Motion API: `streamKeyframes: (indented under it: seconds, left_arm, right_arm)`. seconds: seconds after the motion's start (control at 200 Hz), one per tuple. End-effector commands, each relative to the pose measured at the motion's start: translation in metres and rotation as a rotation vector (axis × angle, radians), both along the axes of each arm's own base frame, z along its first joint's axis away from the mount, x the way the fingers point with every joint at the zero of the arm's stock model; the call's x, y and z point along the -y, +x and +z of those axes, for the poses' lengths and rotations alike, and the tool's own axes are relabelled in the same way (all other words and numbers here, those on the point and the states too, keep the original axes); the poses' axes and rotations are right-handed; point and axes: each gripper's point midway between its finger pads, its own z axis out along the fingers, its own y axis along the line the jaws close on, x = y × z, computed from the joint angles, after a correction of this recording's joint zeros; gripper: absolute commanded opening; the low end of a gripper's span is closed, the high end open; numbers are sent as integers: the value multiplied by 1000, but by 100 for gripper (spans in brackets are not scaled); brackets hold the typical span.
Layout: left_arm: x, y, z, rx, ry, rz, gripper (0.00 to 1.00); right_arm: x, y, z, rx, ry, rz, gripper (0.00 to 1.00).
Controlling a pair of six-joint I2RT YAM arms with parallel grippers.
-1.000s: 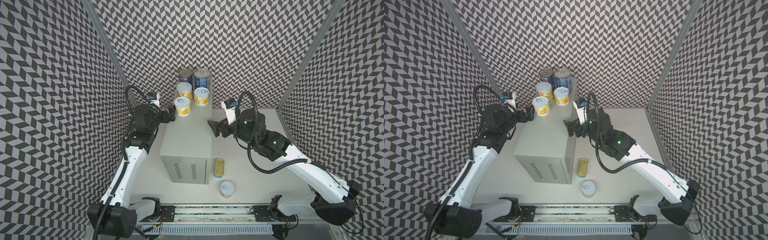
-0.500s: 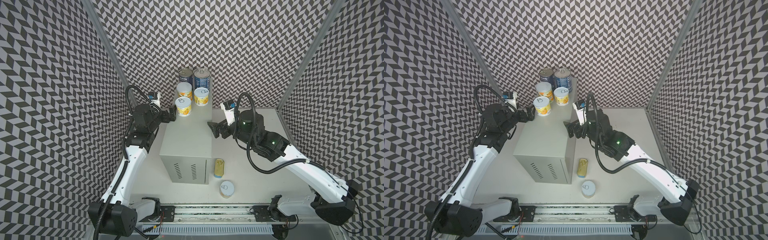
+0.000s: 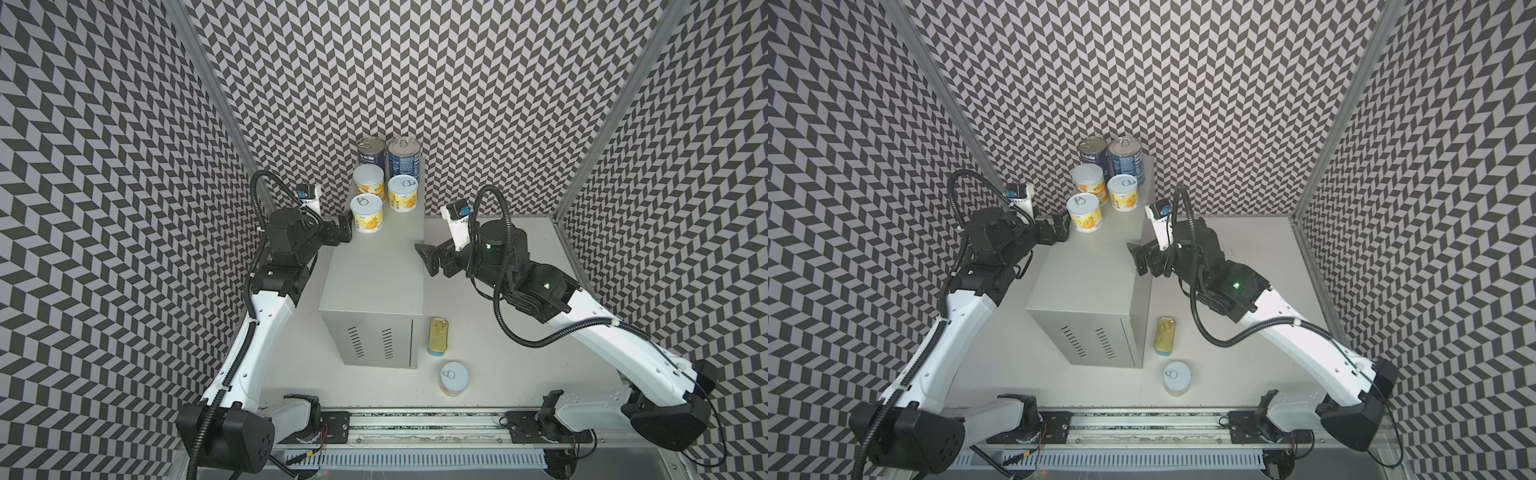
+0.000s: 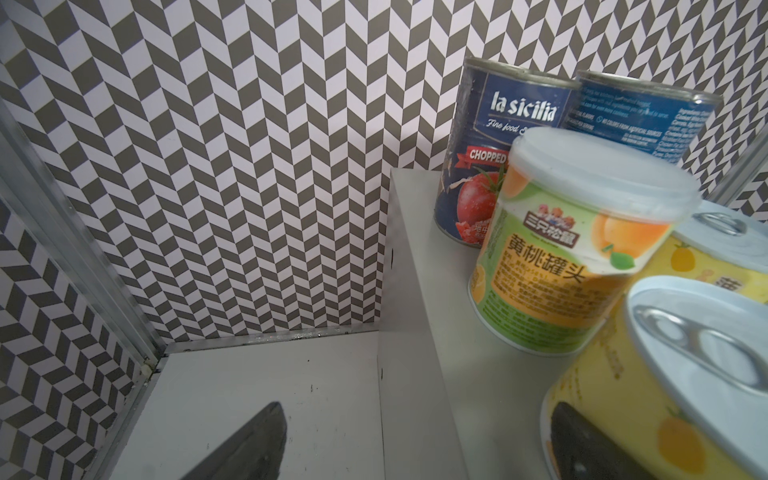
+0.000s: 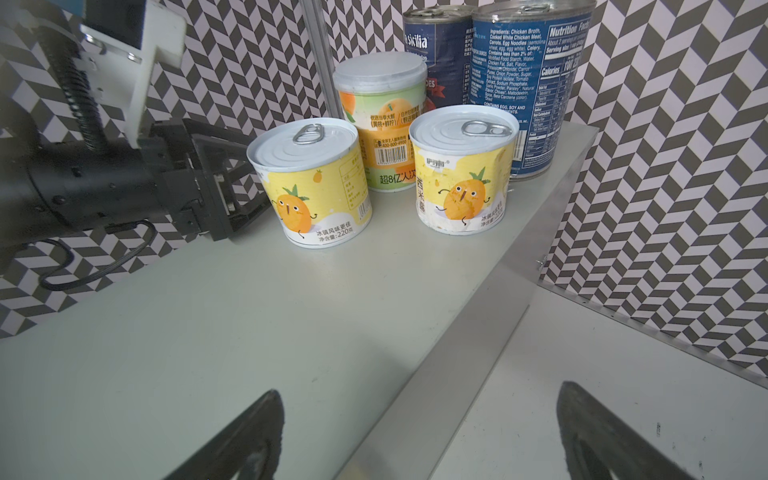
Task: Place and organize the canned foods onto the counter
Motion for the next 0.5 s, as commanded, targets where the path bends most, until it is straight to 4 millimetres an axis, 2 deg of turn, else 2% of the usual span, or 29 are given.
streamKeyframes:
  seconds: [0.0,0.496]
  left_arm:
    - [-1,-2,14,38,-16,-6,100]
    - [-1,-3,13,35,-16,-8,100]
  right_arm:
    - [6,-2,21,49,50,-12,99]
    - [5,-1,24,52,44,-9,99]
